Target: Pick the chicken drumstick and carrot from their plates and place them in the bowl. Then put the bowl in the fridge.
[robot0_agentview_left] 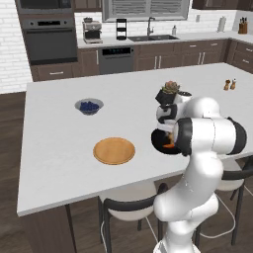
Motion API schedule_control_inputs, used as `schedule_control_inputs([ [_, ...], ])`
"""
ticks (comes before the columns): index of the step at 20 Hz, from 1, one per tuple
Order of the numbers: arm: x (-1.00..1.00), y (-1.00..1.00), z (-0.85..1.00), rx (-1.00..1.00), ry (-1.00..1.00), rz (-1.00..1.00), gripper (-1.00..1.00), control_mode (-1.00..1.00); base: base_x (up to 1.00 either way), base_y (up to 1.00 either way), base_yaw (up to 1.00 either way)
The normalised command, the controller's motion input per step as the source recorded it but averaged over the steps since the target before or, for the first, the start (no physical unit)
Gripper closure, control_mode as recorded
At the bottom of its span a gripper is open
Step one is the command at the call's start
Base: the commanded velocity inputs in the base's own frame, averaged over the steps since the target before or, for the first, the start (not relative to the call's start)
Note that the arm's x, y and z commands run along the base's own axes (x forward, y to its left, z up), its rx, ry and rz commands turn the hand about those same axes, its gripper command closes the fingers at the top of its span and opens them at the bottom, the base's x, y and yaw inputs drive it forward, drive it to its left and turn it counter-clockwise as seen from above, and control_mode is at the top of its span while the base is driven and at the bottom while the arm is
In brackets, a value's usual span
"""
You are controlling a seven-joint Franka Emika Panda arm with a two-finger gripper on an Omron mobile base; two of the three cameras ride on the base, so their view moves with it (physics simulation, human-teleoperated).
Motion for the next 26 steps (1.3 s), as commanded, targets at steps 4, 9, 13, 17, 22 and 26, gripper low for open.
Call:
schedule_control_inputs([
  [4, 0.47, -0.17, -0.05, 0.00, 0.00, 0.00, -1.00, -1.00, 0.00, 0.00, 0.00],
  [9, 0.07, -0.12, 0.00, 0.00, 0.00, 0.00, -1.00, -1.00, 0.00, 0.00, 0.00],
  [13, -0.25, 0.00, 0.03, 0.00, -0.03, 0.00, -1.00, -1.00, 0.00, 0.00, 0.00],
  [17, -0.72, 0.00, 0.39, 0.00, -0.04, -0.10, -1.00, -1.00, 0.00, 0.00, 0.00],
  [22, -0.90, -0.07, 0.25, 0.01, 0.00, -0.28, -1.00, -1.00, 0.00, 0.00, 0.00],
  [26, -0.51, -0.37, 0.00, 0.19, 0.00, -0.43, -1.00, -1.00, 0.00, 0.00, 0.00],
])
